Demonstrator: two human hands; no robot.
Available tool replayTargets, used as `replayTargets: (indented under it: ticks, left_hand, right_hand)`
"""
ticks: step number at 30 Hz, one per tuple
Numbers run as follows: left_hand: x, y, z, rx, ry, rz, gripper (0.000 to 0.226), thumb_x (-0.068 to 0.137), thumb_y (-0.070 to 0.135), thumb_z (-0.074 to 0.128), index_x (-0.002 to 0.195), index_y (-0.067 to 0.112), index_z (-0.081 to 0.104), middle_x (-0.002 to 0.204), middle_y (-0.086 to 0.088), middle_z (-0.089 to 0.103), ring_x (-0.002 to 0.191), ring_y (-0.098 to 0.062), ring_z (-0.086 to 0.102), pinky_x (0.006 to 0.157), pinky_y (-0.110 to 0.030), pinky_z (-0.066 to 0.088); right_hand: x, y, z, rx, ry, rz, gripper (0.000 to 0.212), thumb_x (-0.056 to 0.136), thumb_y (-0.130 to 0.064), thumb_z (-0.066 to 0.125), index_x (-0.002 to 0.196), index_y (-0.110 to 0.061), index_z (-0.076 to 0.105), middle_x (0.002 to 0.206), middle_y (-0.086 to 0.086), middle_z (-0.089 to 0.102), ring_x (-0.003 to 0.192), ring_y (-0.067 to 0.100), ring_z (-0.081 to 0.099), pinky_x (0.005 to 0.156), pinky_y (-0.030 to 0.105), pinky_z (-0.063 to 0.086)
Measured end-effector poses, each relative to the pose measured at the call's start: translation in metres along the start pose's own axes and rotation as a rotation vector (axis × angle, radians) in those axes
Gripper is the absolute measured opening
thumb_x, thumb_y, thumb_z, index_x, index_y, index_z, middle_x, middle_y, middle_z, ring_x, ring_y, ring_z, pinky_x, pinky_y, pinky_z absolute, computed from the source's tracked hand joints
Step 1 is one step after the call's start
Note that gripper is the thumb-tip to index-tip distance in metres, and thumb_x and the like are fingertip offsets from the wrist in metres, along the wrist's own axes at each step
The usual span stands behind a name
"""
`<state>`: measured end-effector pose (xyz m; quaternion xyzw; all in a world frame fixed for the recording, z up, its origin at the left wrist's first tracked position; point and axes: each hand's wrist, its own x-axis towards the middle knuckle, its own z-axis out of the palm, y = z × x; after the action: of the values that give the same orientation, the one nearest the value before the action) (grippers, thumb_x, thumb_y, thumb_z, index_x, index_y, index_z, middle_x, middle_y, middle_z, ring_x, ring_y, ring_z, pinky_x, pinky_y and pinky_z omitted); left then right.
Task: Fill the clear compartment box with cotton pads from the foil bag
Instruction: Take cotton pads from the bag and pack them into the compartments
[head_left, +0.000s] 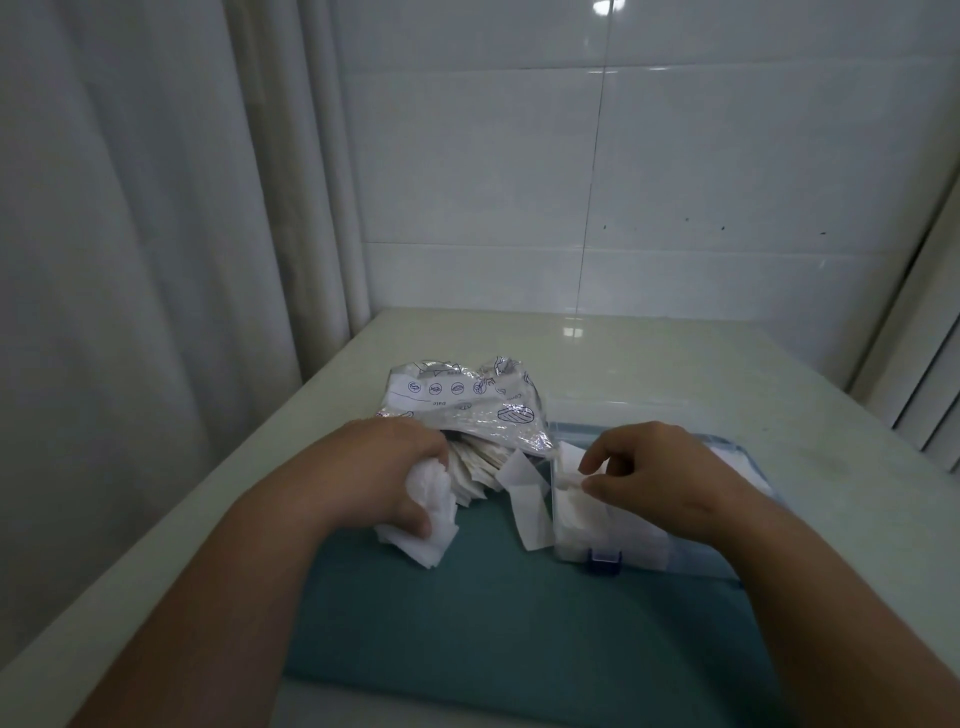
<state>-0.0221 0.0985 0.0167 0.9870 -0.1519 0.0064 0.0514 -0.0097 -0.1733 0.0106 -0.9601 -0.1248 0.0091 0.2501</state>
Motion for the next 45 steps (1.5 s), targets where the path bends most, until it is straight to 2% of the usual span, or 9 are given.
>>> replayTargets:
  ticks: [5,9,16,19,23,27,31,39,45]
  left_hand:
    - [-0.002,-0.001,-0.005,-0.03,0.011,-0.022,0.025,0.07,0.037,0.074,0.09,0.026,0.063,0.084,0.01,0.059,0.081,-0.009,0.055,0.07,-0.027,0.044]
    - [-0.004,0.0,-0.016,-0.161,0.059,-0.007,0.022,0.071,0.041,0.077,0.076,0.035,0.056,0.077,0.013,0.059,0.074,-0.001,0.054,0.06,-0.017,0.036]
    - [0.018,0.024,-0.01,-0.766,0.282,-0.059,0.019,0.074,0.03,0.082,0.083,0.025,0.066,0.077,0.007,0.066,0.068,-0.004,0.059,0.058,-0.022,0.044]
    - [0.037,0.044,0.006,-1.044,0.261,-0.15,0.022,0.076,0.03,0.08,0.093,0.025,0.066,0.087,0.005,0.068,0.076,-0.012,0.064,0.06,-0.024,0.048]
    - [0.057,0.073,0.012,-1.172,0.21,-0.197,0.04,0.07,0.045,0.077,0.102,0.025,0.065,0.099,-0.003,0.069,0.088,-0.024,0.069,0.07,-0.041,0.059]
    - [0.062,0.096,0.016,-1.419,0.097,-0.183,0.021,0.085,0.027,0.072,0.098,0.013,0.062,0.094,-0.011,0.069,0.082,-0.026,0.068,0.067,-0.038,0.054]
    - [0.059,0.1,0.023,-1.696,0.018,-0.195,0.016,0.088,0.009,0.061,0.103,0.006,0.065,0.093,-0.014,0.065,0.084,-0.028,0.063,0.068,-0.041,0.051]
    - [0.057,0.092,0.027,-1.758,0.035,-0.197,0.035,0.087,-0.012,0.037,0.116,-0.013,0.055,0.105,-0.027,0.061,0.094,-0.036,0.06,0.084,-0.054,0.051]
    - [0.056,0.092,0.032,-1.621,0.075,-0.147,0.022,0.092,-0.004,0.053,0.106,0.008,0.065,0.102,-0.019,0.07,0.085,-0.027,0.069,0.07,-0.042,0.061]
  right_hand:
    - [0.001,0.0,0.001,0.013,0.002,0.002,0.006,0.087,-0.036,0.067,0.092,-0.036,0.064,0.086,-0.014,0.063,0.076,0.004,0.059,0.075,0.026,0.053]
    - [0.002,0.0,0.001,0.018,0.016,-0.006,0.004,0.086,-0.036,0.067,0.09,-0.036,0.065,0.083,-0.013,0.062,0.072,0.003,0.057,0.064,0.021,0.046]
    - [0.002,0.004,0.0,0.179,0.087,-0.048,0.005,0.086,-0.028,0.068,0.083,-0.032,0.07,0.075,-0.008,0.071,0.071,0.009,0.066,0.062,0.019,0.05]
    - [0.002,0.005,-0.001,0.329,0.086,-0.057,0.007,0.088,-0.031,0.067,0.089,-0.028,0.072,0.077,-0.006,0.073,0.068,0.004,0.066,0.059,0.017,0.05]
    - [-0.001,0.001,-0.005,0.639,0.066,-0.08,0.017,0.092,-0.031,0.062,0.101,-0.019,0.069,0.082,-0.002,0.074,0.071,0.011,0.068,0.064,0.022,0.056]
    - [0.001,0.003,-0.008,0.713,0.263,0.003,0.006,0.087,-0.017,0.069,0.09,-0.011,0.069,0.073,0.002,0.071,0.063,0.013,0.066,0.062,0.023,0.057]
    - [0.004,0.006,-0.008,0.671,0.317,0.053,0.003,0.086,-0.015,0.069,0.086,-0.012,0.068,0.075,0.002,0.07,0.062,0.01,0.065,0.061,0.023,0.057]
    - [0.002,0.003,-0.01,0.714,0.328,0.037,0.004,0.088,-0.01,0.065,0.088,-0.01,0.069,0.078,0.004,0.07,0.062,0.012,0.063,0.06,0.023,0.055]
    - [-0.002,0.0,-0.011,0.795,0.262,0.012,0.02,0.09,0.004,0.052,0.091,-0.007,0.069,0.083,0.011,0.069,0.068,0.019,0.062,0.061,0.026,0.055]
